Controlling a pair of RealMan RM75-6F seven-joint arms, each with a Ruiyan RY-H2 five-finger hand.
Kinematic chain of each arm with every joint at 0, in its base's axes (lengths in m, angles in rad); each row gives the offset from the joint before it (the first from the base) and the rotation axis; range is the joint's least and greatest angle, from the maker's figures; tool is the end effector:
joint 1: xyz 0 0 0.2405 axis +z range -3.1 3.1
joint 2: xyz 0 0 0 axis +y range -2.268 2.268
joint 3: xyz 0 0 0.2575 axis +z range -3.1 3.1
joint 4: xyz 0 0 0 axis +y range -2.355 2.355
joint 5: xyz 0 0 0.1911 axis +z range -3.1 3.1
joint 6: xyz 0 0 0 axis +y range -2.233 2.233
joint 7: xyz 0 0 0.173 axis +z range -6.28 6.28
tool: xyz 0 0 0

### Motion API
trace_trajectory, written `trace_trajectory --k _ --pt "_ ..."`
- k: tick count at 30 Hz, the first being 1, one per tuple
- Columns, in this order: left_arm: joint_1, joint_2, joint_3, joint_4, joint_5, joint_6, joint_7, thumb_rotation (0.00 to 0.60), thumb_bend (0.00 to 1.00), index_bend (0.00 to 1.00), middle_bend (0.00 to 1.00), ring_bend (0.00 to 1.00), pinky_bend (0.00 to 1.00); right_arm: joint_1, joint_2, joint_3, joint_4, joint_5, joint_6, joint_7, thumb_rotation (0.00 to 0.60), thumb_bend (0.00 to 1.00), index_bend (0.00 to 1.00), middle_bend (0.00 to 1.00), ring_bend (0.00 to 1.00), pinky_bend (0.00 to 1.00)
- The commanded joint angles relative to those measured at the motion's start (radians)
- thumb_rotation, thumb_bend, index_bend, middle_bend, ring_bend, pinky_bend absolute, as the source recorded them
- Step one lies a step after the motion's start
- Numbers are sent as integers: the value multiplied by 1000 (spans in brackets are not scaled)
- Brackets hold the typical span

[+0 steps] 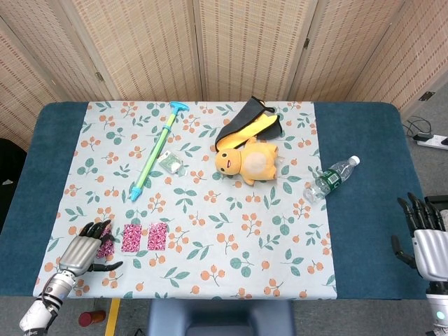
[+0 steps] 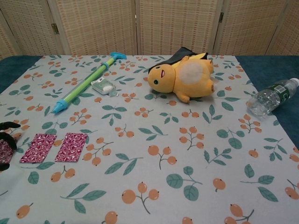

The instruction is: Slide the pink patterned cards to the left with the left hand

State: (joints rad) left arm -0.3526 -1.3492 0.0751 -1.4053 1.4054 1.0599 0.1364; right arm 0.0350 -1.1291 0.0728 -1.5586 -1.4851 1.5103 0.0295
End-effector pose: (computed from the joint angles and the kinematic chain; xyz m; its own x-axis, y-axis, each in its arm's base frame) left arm -0.3128 0.2519 0.0410 0.5393 0.4005 0.7408 0.8417 -0.2285 -0.4892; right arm -0.3222 -0.1976 0.1877 0.4063 0.0293 0.9133 -0.9130 0.0539 0.4044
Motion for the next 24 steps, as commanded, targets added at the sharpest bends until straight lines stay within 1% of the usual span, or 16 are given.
trace_trajectory --k 1,2,4,5,8,9,11,16,24 --pt "-1 5 -8 -12 19 20 -6 169 155 294 0 0 0 -2 2 0 -1 -1 4 1 600 477 0 0 0 0" --pt "-2 5 -12 -15 23 25 -10 168 155 290 0 0 0 -2 3 0 0 -1 5 1 600 477 0 0 0 0" --pt "-6 6 -17 -19 28 28 -14 185 157 276 0 0 0 -4 4 0 0 -2 7 3 600 477 0 0 0 0" --pt "-8 7 -19 -21 28 28 -14 217 159 268 0 0 0 -4 5 1 0 -2 8 4 600 477 0 0 0 0" --pt "-25 0 -42 -35 29 28 0 355 163 260 0 0 0 -8 8 1 2 0 13 9 600 477 0 0 0 0" --pt "-32 -3 -46 -37 27 20 4 419 164 259 0 0 0 -9 8 0 4 1 13 11 600 477 0 0 0 0" --pt "-51 -11 -56 -43 19 -4 22 529 165 254 0 0 0 -10 7 0 9 2 12 17 600 477 0 0 0 0" --pt "-93 -36 -75 -61 -8 -58 82 539 166 234 0 0 0 -12 5 0 21 5 11 31 600 477 0 0 0 0" --pt "-143 -76 -117 -99 -141 -131 210 533 169 235 0 0 0 -13 2 2 48 15 3 58 600 477 0 0 0 0"
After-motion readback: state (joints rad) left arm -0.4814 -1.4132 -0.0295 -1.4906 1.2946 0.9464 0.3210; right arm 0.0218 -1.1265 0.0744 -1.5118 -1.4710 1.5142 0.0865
